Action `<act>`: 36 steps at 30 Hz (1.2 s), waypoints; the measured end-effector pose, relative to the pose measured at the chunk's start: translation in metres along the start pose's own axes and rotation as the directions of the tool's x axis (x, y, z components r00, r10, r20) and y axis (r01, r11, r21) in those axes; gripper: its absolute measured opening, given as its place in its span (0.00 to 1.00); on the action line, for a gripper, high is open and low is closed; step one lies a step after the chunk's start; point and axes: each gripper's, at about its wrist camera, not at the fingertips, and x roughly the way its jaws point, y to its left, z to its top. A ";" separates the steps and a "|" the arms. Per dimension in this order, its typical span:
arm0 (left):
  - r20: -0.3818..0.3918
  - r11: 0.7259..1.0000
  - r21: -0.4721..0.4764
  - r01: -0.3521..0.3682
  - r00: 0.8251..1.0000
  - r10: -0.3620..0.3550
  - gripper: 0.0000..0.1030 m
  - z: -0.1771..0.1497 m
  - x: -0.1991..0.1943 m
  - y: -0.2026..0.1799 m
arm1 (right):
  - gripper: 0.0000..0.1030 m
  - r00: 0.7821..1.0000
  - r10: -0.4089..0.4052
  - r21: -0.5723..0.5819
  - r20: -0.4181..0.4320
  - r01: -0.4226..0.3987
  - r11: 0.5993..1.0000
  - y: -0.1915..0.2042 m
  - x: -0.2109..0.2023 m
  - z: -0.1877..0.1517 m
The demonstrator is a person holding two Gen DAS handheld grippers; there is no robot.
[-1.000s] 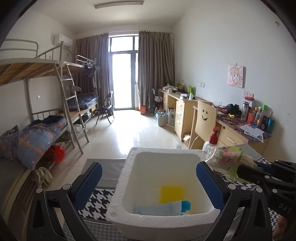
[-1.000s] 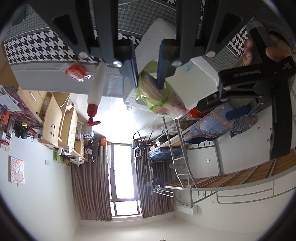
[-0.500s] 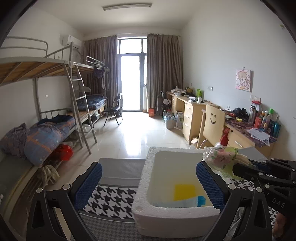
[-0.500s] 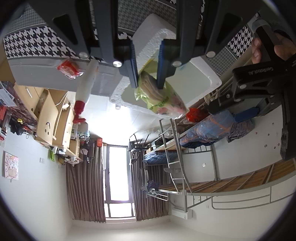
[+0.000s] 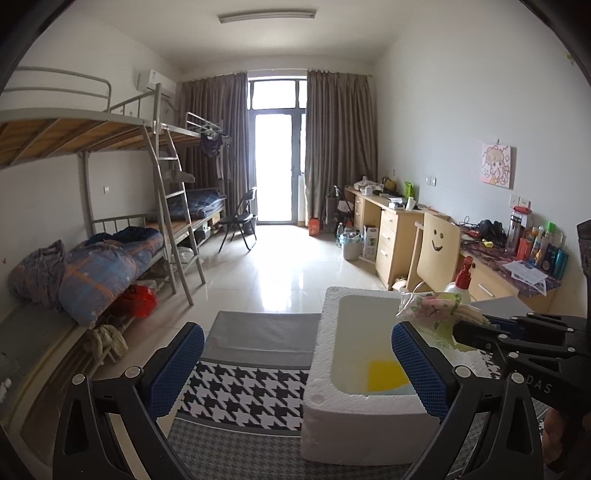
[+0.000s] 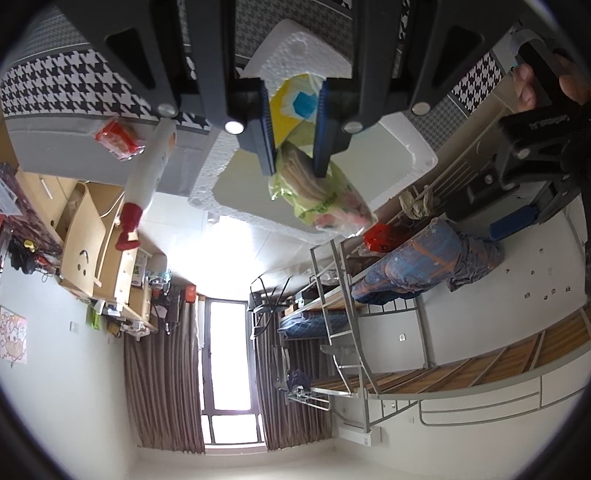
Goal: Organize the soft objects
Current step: 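Move the right gripper over the foam box and open it to drop the wipes pack, then withdraw both grippers from the foam box back toward the grey cloth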
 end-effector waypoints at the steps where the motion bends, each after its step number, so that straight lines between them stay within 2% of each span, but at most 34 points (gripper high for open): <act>1: 0.000 1.000 -0.002 -0.001 1.000 0.001 0.99 -0.001 0.000 0.001 | 0.23 1.000 -0.002 0.000 -0.004 0.002 1.000 0.001 0.001 0.000; 13: 0.000 1.000 -0.019 0.003 1.000 -0.003 0.99 -0.008 -0.002 0.013 | 0.23 0.999 -0.012 0.003 -0.041 0.012 1.000 0.007 0.018 0.001; 15: -0.002 1.000 -0.023 0.001 1.000 -0.001 0.99 -0.009 -0.002 0.015 | 0.28 0.999 -0.012 0.002 -0.048 0.013 1.000 0.007 0.020 0.000; 18: -0.002 1.000 -0.029 -0.001 1.000 0.001 0.99 -0.008 -0.001 0.017 | 0.45 0.999 -0.001 0.007 -0.053 0.002 1.000 0.007 0.022 0.002; 20: -0.003 0.999 -0.033 -0.001 1.000 0.001 0.99 -0.008 -0.001 0.019 | 0.67 0.999 -0.001 0.012 -0.048 0.002 1.000 0.011 0.024 0.002; 22: 0.000 0.999 -0.035 -0.002 1.000 0.002 0.99 -0.007 -0.001 0.020 | 0.74 0.999 0.002 0.008 -0.042 -0.002 1.000 0.014 0.023 0.003; 26: 0.002 0.999 -0.034 0.000 1.000 0.000 0.99 -0.007 -0.002 0.019 | 0.79 0.999 -0.008 -0.005 -0.043 0.008 1.000 0.016 0.020 0.002; 36: 0.016 1.000 -0.024 0.016 1.000 -0.016 0.99 -0.004 -0.012 0.011 | 0.79 1.000 -0.019 0.007 0.000 0.019 1.000 0.009 -0.005 -0.002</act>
